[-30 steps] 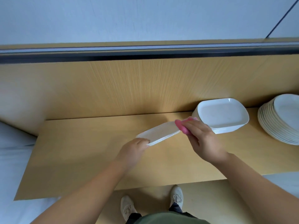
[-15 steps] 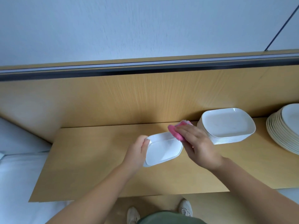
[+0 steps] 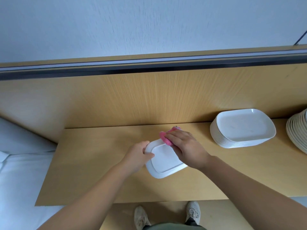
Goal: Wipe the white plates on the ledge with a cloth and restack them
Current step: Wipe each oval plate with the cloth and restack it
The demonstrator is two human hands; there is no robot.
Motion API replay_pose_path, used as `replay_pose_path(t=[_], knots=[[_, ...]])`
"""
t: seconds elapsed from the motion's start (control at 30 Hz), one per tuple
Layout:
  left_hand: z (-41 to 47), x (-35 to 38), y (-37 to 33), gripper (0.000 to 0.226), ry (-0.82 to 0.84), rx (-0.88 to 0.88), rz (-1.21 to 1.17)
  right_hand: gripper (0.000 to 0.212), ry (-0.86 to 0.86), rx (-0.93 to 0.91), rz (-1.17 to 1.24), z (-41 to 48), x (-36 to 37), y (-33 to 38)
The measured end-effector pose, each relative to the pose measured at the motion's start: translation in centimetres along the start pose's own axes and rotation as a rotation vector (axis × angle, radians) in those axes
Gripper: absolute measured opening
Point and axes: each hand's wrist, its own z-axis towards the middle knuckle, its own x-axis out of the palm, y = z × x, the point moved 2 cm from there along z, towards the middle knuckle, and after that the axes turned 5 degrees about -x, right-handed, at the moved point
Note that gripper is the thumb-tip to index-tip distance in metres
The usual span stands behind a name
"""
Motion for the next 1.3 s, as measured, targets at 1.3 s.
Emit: replay_pose_path(t=[1.3], knots=[[1.2, 2.4, 2.2, 0.059, 0.12, -0.177, -0.123, 0.068, 0.387, 0.735, -0.013, -9.0, 4.6, -3.6]])
